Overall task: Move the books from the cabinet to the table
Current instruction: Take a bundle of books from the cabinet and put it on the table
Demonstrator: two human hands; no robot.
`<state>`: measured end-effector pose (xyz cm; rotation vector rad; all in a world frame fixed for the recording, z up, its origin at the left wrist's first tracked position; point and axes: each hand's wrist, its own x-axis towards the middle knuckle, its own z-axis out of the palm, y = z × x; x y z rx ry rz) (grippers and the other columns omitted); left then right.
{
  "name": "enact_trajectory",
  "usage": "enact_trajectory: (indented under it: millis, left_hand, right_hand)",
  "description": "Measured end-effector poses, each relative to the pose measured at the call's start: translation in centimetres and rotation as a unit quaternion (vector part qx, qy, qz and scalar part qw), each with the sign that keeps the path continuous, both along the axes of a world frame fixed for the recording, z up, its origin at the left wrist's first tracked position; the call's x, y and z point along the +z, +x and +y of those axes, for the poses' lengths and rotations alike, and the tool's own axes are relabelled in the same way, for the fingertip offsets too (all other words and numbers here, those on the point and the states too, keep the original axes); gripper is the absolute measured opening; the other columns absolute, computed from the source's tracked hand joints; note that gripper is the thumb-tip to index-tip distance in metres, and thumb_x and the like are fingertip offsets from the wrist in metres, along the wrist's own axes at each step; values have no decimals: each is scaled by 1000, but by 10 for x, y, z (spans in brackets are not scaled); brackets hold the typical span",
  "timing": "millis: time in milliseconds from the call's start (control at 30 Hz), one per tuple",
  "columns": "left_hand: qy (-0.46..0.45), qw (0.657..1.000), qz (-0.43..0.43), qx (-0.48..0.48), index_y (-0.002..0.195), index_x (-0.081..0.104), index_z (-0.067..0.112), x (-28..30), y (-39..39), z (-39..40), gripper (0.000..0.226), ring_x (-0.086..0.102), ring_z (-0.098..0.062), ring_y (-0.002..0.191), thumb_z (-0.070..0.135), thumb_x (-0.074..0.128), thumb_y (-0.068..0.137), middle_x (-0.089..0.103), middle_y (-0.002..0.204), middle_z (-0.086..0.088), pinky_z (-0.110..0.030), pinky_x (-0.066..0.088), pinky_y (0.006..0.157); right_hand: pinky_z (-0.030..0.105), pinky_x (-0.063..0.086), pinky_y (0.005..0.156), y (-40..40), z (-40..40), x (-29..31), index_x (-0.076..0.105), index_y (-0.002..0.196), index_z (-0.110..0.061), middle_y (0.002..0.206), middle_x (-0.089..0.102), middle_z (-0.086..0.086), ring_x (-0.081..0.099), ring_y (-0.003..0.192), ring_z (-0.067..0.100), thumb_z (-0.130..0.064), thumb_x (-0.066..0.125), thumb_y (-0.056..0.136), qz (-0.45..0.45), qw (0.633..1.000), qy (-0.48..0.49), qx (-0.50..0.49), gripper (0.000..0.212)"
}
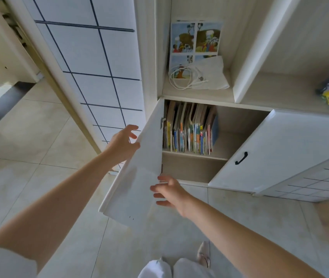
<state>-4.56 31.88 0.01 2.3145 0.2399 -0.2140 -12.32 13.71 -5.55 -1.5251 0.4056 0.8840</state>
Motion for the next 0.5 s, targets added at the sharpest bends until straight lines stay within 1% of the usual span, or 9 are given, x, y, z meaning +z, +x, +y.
enact_trajectory:
  millis: [67,133,200,300,333,367,433,500]
  left_hand:
    - [57,997,-55,7,131,50,27,9,9,-17,49,55,-17,86,16,60,85,60,114,4,-23,39,58]
    - [62,994,-88,2,129,52,23,17,15,-38,44,51,-14,89,15,59,87,59,111,3,-18,33,57]
    - [46,994,-96,-11,127,53,22,19,21,-61,39,53,-13,89,15,57,89,59,109,3,-16,33,56]
    - [17,996,-80,-40,127,53,21,11,29,-94,37,53,-7,81,13,56,91,59,106,4,-16,38,56]
    - [8,996,-69,-50,128,53,20,6,32,-104,37,52,-4,79,12,56,91,59,106,4,-15,38,57]
    - [0,997,-57,-60,128,53,19,1,35,-115,38,53,-4,80,11,56,91,59,107,3,-14,39,60]
    - [-14,997,-27,-73,128,54,17,-13,43,-136,38,55,-9,86,10,56,91,60,109,1,-17,42,68]
    - [-23,997,3,-72,125,56,16,-29,52,-159,36,55,-13,91,10,56,90,60,108,0,-21,42,73]
  right_hand:
    - [37,56,89,14,-32,-1,48,128,-18,111,61,3,63,100,20,-16,64,87,-5,998,-29,-51,45]
    - [37,56,89,28,-62,1,50,125,-18,108,60,2,63,101,20,-13,59,90,-13,995,-55,-81,36]
    - [37,57,86,44,-93,2,52,123,-19,111,60,4,64,103,22,-12,56,92,-18,992,-79,-100,32]
    - [31,58,70,67,-132,3,54,118,-15,116,61,10,65,98,22,-10,58,91,-30,986,-117,-118,28]
    - [30,57,68,75,-143,4,54,118,-14,115,62,11,65,97,22,-9,58,91,-35,984,-125,-119,28]
    - [31,58,71,85,-153,7,55,117,-13,115,62,11,65,97,23,-8,59,91,-40,984,-131,-117,27]
    - [37,57,85,106,-171,11,56,109,-15,113,62,10,65,99,24,-7,59,91,-46,983,-140,-112,20]
    - [39,55,90,131,-188,11,56,106,-14,111,62,10,65,102,25,-8,60,91,-47,982,-149,-109,16]
